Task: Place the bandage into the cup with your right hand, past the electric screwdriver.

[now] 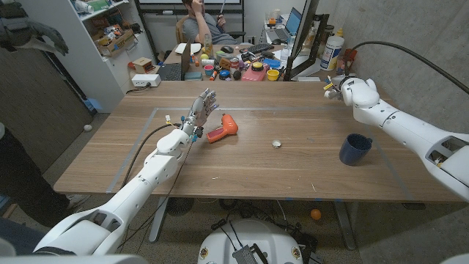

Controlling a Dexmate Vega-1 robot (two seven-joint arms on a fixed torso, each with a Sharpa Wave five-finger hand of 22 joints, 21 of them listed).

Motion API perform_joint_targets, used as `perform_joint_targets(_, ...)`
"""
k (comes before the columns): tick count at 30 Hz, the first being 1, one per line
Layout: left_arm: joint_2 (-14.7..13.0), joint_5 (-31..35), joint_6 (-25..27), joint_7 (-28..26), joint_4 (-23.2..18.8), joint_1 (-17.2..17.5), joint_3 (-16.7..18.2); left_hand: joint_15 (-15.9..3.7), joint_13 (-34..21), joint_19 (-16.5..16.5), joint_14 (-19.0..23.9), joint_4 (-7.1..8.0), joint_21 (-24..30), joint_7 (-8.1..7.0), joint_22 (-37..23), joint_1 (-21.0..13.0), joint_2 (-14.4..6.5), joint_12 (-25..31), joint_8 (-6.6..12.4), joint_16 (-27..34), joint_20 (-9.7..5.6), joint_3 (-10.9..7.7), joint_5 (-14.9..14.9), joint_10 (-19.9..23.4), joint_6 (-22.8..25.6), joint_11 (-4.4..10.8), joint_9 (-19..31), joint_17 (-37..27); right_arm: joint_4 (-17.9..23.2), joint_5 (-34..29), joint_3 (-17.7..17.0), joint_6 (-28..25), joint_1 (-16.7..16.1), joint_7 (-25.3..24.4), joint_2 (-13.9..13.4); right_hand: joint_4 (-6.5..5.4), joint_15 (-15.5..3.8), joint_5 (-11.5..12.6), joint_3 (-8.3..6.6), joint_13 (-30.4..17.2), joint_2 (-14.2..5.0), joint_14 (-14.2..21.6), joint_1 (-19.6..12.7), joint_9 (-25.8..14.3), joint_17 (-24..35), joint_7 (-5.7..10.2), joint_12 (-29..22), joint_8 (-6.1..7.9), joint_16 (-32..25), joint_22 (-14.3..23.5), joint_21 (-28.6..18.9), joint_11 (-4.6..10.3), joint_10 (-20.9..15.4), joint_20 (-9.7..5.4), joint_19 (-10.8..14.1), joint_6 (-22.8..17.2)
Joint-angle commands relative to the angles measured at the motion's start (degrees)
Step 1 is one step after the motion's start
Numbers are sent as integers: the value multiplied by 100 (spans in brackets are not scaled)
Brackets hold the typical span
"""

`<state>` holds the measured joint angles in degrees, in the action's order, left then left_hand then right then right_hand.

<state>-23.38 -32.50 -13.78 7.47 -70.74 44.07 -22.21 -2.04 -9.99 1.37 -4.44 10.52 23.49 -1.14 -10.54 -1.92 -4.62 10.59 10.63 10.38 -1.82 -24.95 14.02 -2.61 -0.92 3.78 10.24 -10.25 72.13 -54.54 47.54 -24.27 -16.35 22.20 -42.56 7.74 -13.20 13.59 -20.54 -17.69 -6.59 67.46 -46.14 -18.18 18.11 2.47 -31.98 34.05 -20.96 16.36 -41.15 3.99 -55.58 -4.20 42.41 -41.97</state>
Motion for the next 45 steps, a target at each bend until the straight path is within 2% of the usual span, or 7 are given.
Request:
perform_joint_targets(1,35,-29,-114,115,115,-50,32,-24,-29,-33,-76,-6,-5,25,-9,52,-457,34,16,18,-256,4,40,-2,-10,2,20,-11,664,-232,-285,-171,-246,189,-248,-10,21,-25,45,-29,34,33,-34,-125,32,309,-43,82,12,19,-64,-22,-35,-300,-15,-314)
perform_joint_targets(3,37,-39,-121,133,122,-49,38,-26,-29,-36,-74,-6,-5,25,-9,52,-457,34,17,19,-259,5,40,-2,-8,1,20,-11,800,-253,-351,-172,-307,223,-302,-13,22,-28,59,-41,40,41,-33,-146,44,306,-64,105,18,24,-87,9,-61,-297,-14,-302)
perform_joint_targets(10,46,-60,-185,215,179,-63,51,-26,-29,-45,-70,-6,-6,25,-9,52,-458,34,18,21,-257,7,42,-2,-7,9,20,-11,1180,-474,-537,-323,-533,403,-473,-12,17,-28,84,-54,57,62,-38,-186,66,312,-86,162,28,34,-131,-27,-78,-299,-16,-310)
perform_joint_targets(15,72,-61,-201,287,262,-121,36,-17,-29,-48,-70,-7,-8,24,-9,52,-459,37,17,21,-252,9,43,4,-10,8,19,-11,1354,-707,-623,-419,-684,560,-590,50,0,-15,76,-67,73,41,-141,-231,93,349,-72,187,59,45,-172,22,-2,-323,-57,-216)
perform_joint_targets(23,127,-56,-216,431,390,-227,-3,-28,-29,-51,-73,-5,-14,26,-10,55,-457,38,18,20,-250,14,44,6,-9,2,19,-11,1695,-878,-864,-419,-1002,724,-840,75,8,-4,75,-69,74,-8,-214,-270,114,369,-60,223,105,52,-208,42,54,-369,-104,-162)
perform_joint_targets(34,211,-26,-211,582,542,-344,-61,-26,-29,-50,-74,-4,-24,33,-11,61,-453,35,20,19,-249,27,46,-2,-6,8,20,-11,2412,-850,-1420,-436,-1695,800,-1255,44,22,0,108,-59,76,-86,-223,-321,139,372,-46,277,172,-6,-221,41,101,-392,-148,-111)
perform_joint_targets(45,286,-29,-241,774,686,-438,-100,-22,-29,-50,-75,-4,-33,34,-11,63,-455,37,19,18,-249,34,49,-2,-9,10,19,-11,3149,-661,-2020,-799,-2505,908,-1615,-23,17,-7,170,-46,73,-55,-150,-359,176,348,-60,339,181,-38,-259,18,74,-384,-145,-109)
